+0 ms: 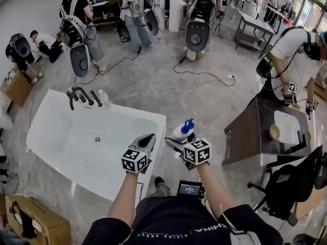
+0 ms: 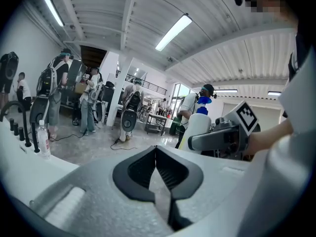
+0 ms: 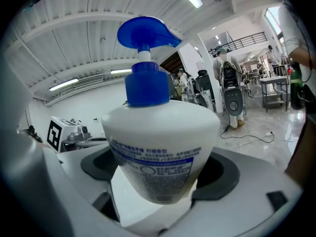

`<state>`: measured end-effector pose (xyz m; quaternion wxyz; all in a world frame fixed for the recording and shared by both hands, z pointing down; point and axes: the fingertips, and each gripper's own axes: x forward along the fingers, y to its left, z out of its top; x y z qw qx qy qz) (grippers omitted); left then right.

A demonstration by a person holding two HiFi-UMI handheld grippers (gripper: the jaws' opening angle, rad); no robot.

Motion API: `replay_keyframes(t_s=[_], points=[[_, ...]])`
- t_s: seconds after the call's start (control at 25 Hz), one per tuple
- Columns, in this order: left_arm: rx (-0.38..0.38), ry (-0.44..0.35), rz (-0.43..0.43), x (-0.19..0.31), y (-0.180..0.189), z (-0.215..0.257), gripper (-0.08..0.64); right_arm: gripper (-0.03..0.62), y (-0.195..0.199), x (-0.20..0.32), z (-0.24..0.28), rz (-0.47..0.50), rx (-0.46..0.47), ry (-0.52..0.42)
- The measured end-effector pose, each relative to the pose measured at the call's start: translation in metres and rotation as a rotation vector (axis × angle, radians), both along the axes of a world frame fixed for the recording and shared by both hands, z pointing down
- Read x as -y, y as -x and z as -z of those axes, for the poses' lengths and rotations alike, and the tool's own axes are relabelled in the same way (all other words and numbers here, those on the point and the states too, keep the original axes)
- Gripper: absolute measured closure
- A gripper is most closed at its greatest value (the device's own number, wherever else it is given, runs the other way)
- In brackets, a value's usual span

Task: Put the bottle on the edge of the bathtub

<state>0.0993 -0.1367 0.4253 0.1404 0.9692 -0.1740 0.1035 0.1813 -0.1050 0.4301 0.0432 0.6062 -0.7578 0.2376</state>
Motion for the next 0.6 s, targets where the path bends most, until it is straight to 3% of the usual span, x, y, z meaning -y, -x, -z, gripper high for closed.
replay_keyframes(t_s=[0.24,0.6], points=[[-0.032,-0.002,0.008,0.057,-0.006,0.011,0.551,0.117,-0.008,0.058,0.013,0.007,-0.029,-0.005],[-0.007,0.025,-0.02,0.085,-0.015,-0.008,0.551,0.117,-0.022,0.088,0.0,-0.011,-0.023,0.023]])
